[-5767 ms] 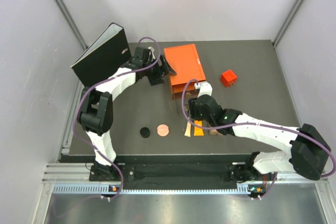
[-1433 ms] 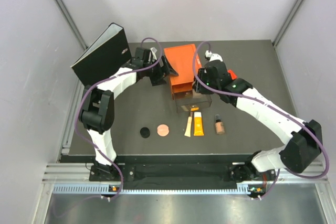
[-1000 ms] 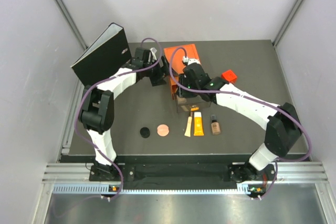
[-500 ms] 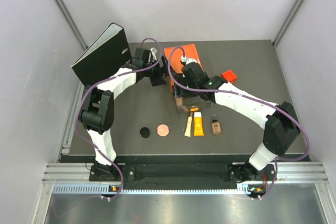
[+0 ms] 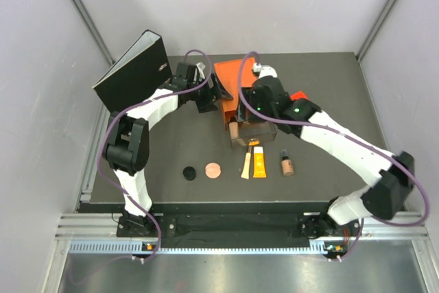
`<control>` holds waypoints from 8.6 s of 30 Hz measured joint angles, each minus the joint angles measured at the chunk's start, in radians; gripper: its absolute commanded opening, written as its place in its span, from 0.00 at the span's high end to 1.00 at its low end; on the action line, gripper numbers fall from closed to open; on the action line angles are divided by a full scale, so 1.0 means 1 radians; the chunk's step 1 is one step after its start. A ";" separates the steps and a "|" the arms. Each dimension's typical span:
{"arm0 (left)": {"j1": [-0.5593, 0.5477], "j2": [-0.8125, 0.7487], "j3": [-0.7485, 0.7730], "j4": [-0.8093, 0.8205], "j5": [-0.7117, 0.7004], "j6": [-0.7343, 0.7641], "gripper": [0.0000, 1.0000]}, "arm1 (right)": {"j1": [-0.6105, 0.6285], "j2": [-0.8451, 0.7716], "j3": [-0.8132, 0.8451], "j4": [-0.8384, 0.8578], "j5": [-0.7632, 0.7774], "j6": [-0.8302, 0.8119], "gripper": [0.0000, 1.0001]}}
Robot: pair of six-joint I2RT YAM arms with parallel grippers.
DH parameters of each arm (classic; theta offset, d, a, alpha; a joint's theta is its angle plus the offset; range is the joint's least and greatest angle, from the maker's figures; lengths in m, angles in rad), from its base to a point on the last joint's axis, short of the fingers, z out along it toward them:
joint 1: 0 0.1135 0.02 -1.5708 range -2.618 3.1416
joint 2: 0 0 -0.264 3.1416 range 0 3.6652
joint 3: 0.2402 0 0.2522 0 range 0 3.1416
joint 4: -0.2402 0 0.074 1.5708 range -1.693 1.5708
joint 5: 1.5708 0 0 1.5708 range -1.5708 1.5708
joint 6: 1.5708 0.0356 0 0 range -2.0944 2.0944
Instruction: Organize the makeup
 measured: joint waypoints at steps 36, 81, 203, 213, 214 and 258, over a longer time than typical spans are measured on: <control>0.000 0.000 0.000 -0.002 0.000 0.003 0.08 | -0.212 -0.195 -0.623 -0.123 -0.086 0.064 0.49; 0.004 0.012 0.017 -0.023 0.016 0.008 0.06 | -0.204 -0.236 -0.153 -0.187 0.067 -0.019 1.00; 0.004 0.053 0.065 -0.066 0.081 0.041 0.06 | 0.327 0.101 -0.575 0.294 0.373 0.158 0.99; 0.004 0.062 0.085 -0.088 0.085 0.053 0.06 | 0.412 0.041 -0.578 0.180 0.325 0.161 1.00; 0.004 0.063 0.087 -0.089 0.087 0.055 0.06 | 0.420 0.019 -0.578 0.148 0.313 0.163 1.00; 0.003 0.068 0.090 -0.089 0.092 0.055 0.06 | 0.029 -0.150 -0.237 0.035 0.338 -0.094 0.95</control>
